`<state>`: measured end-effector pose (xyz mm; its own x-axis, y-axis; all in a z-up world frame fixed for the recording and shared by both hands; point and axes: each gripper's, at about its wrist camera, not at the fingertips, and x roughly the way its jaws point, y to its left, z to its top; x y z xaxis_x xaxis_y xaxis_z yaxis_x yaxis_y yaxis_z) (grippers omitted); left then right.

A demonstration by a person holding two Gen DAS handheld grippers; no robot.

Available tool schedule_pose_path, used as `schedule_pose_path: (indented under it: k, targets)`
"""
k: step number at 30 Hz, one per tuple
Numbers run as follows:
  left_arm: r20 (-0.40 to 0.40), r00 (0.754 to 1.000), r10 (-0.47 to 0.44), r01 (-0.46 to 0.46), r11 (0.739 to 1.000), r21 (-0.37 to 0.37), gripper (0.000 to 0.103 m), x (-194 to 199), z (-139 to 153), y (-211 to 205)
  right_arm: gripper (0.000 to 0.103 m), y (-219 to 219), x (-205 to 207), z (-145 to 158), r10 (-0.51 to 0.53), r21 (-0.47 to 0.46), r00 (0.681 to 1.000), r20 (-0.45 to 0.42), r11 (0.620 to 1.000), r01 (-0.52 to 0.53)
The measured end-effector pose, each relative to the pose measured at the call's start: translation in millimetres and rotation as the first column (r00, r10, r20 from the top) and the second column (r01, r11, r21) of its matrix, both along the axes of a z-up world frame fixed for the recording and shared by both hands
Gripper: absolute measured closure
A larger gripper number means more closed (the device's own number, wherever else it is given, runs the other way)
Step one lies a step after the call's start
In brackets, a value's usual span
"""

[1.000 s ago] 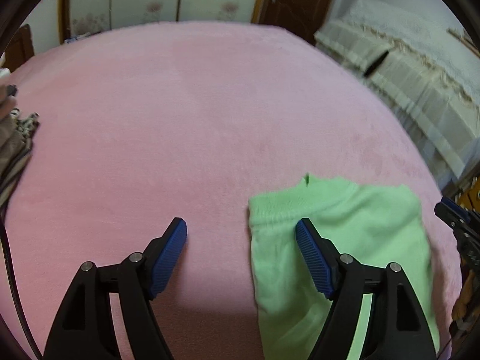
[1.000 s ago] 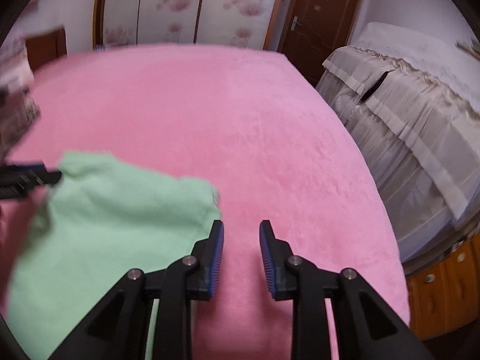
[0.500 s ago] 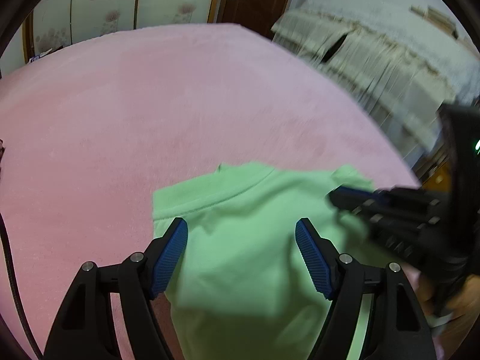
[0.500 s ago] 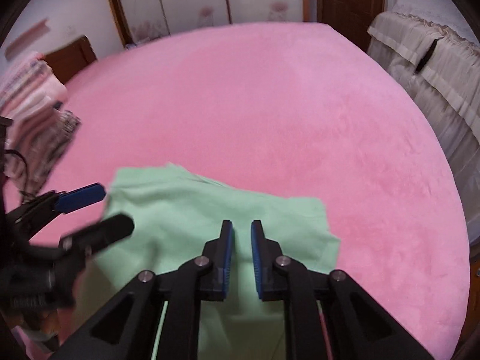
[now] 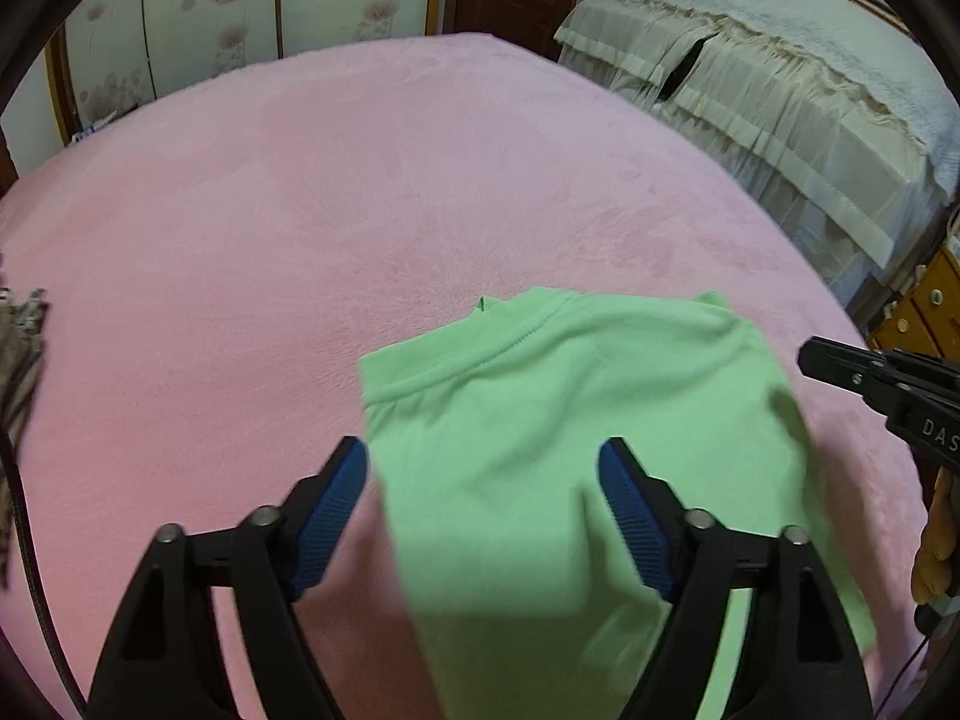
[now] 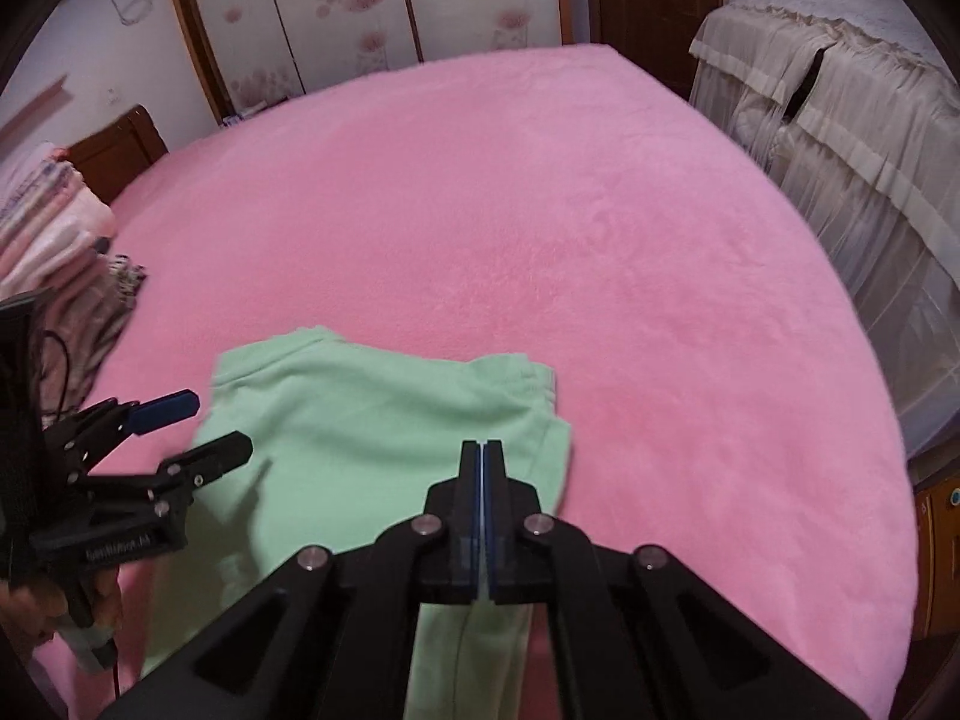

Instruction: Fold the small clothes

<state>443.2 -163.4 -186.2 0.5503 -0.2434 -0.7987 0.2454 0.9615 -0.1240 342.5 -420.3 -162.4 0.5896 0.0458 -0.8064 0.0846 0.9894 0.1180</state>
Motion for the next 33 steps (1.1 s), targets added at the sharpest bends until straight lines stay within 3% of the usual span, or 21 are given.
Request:
schedule_pose_path:
  k: [2, 9, 15, 22, 24, 28, 33]
  targets:
    - [0.038, 0.999, 0.003, -0.003, 1.0, -0.003, 0.013, -20, 14, 9, 0.1, 2, -27, 13, -0.004, 0.011, 1.0, 0.023, 1.0, 0.004]
    - [0.092, 0.994, 0.063, -0.059, 0.997, -0.048, 0.011, -99, 41, 40, 0.1, 23, -106, 29, -0.001, 0.032, 0.997, 0.076, 0.999, -0.001]
    - [0.033, 0.994, 0.104, -0.1, 0.989, -0.111, 0.011, -147, 8, 35, 0.1, 51, -154, 10, 0.01, 0.027, 0.996, 0.092, 1.0, -0.012]
    - [-0.035, 0.987, 0.159, -0.159, 0.987, -0.003, 0.012, -165, -48, 30, 0.1, 54, -173, -41, -0.033, -0.021, 0.999, 0.003, 0.999, 0.033]
    - [-0.051, 0.984, 0.171, -0.172, 0.985, -0.008, 0.012, -165, -54, 33, 0.1, 45, -177, -49, -0.068, -0.017, 0.998, -0.009, 0.998, 0.068]
    - [-0.04, 0.986, 0.16, -0.16, 0.987, 0.015, 0.012, -168, -59, 32, 0.103, 25, -186, -61, -0.114, 0.077, 0.993, -0.022, 0.99, 0.115]
    - [-0.039, 0.986, 0.161, -0.16, 0.987, 0.015, 0.012, -167, -57, 33, 0.103, 27, -188, -60, -0.11, 0.076, 0.994, -0.021, 0.991, 0.111]
